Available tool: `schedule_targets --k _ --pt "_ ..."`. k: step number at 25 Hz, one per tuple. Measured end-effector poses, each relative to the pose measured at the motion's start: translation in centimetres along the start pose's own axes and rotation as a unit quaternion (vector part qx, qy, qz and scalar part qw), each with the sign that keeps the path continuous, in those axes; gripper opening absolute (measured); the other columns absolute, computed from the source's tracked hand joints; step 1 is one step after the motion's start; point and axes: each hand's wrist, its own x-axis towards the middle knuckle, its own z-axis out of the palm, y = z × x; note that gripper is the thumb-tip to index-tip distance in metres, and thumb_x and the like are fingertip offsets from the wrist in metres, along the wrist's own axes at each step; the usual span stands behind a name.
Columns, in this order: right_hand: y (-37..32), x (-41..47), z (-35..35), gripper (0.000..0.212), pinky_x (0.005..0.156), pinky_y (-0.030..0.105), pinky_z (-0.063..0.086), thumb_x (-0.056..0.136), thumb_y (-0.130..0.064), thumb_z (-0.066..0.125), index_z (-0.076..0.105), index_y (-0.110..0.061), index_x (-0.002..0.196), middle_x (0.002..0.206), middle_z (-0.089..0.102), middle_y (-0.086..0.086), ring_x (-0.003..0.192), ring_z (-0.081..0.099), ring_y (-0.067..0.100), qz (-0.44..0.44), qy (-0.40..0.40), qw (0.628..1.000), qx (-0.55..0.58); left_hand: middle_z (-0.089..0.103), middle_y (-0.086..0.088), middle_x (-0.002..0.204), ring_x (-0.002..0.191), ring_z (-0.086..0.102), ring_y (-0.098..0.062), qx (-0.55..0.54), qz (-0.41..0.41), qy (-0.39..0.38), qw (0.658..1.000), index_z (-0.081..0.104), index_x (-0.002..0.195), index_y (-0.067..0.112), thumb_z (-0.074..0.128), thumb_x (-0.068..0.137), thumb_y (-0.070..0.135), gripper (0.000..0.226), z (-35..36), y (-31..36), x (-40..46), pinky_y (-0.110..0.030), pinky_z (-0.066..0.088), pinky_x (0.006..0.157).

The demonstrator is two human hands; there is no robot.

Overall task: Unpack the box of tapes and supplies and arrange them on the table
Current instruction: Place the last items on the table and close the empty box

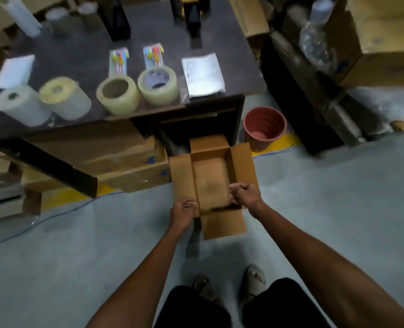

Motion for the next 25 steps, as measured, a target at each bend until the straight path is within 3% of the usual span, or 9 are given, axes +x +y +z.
schedule_targets --k 3,7,9,12,15,18,22,25 --pt "5.9 5.9 -0.2 0.019 0.057 0.025 0.054 0.095 0.003 0.053 0.071 0.001 0.099 0.079 0.068 0.012 0.057 0.062 0.013 0.011 -0.003 0.999 -0.045 0.072 -0.005 0.103 0.095 0.068 -0.022 0.024 -0.008 -0.009 1.000 0.072 0.100 0.023 0.062 0.092 0.013 0.017 4.1 -5.5 3.8 -0.041 0.059 0.086" --pt "13.5 13.9 0.0 0.021 0.086 0.041 0.061 0.095 0.003 0.055 0.074 -0.005 0.093 0.093 0.072 0.014 0.091 0.071 0.032 0.007 -0.002 0.997 -0.077 0.070 -0.002 0.106 0.095 0.064 -0.020 0.051 -0.027 -0.022 0.998 0.071 0.110 0.018 0.061 0.092 0.012 0.021 9.1 -13.3 9.4 -0.029 0.053 0.083" --pt "16.7 17.8 0.3 0.018 0.092 0.042 0.058 0.094 -0.001 0.059 0.076 -0.006 0.095 0.097 0.073 0.009 0.096 0.070 0.029 -0.012 0.006 0.993 -0.117 0.070 -0.002 0.106 0.094 0.064 -0.020 0.059 -0.034 0.001 0.998 0.069 0.108 0.019 0.063 0.091 0.012 0.019 11.2 -17.3 12.4 -0.026 0.050 0.080" --pt "21.6 22.9 0.4 0.017 0.087 0.037 0.057 0.090 -0.014 0.064 0.077 -0.009 0.099 0.101 0.075 0.007 0.095 0.069 0.024 -0.033 0.018 0.970 -0.239 0.069 -0.005 0.101 0.095 0.064 -0.025 0.050 -0.025 0.036 0.998 0.066 0.097 0.020 0.065 0.089 0.012 0.011 13.8 -23.1 16.0 -0.027 0.046 0.078" --pt "25.3 26.4 0.2 0.021 0.081 0.038 0.059 0.081 -0.027 0.064 0.078 -0.015 0.091 0.094 0.076 0.005 0.090 0.070 0.024 -0.035 0.061 0.946 -0.316 0.065 -0.005 0.098 0.091 0.062 -0.027 0.036 0.006 0.058 0.998 0.057 0.099 0.018 0.065 0.091 0.015 0.012 15.7 -26.4 18.5 -0.036 0.050 0.082" --pt "26.7 28.5 0.4 0.032 0.080 0.040 0.060 0.077 -0.038 0.054 0.075 -0.018 0.090 0.093 0.075 0.004 0.088 0.070 0.026 -0.075 0.102 0.935 -0.331 0.054 0.000 0.085 0.077 0.056 -0.020 0.035 0.046 0.060 0.997 0.048 0.105 0.018 0.060 0.094 0.015 0.017 17.2 -27.2 19.3 -0.031 0.043 0.067" --pt "26.2 28.7 -0.3 0.018 0.079 0.037 0.060 0.081 -0.025 0.060 0.076 -0.018 0.080 0.081 0.076 0.002 0.079 0.071 0.022 -0.124 0.075 0.933 -0.328 0.051 -0.001 0.079 0.068 0.050 -0.016 0.046 0.063 0.035 0.996 0.051 0.115 0.019 0.058 0.095 0.021 0.021 18.3 -27.5 19.9 -0.029 0.041 0.061" --pt "25.7 27.8 -1.0 0.016 0.068 0.039 0.063 0.087 -0.015 0.062 0.075 -0.010 0.079 0.076 0.076 0.012 0.064 0.070 0.021 -0.115 0.021 0.963 -0.242 0.059 -0.005 0.099 0.075 0.055 -0.016 0.045 0.020 0.015 0.999 0.048 0.120 0.019 0.061 0.092 0.022 0.031 17.7 -26.2 20.2 -0.025 0.041 0.058"
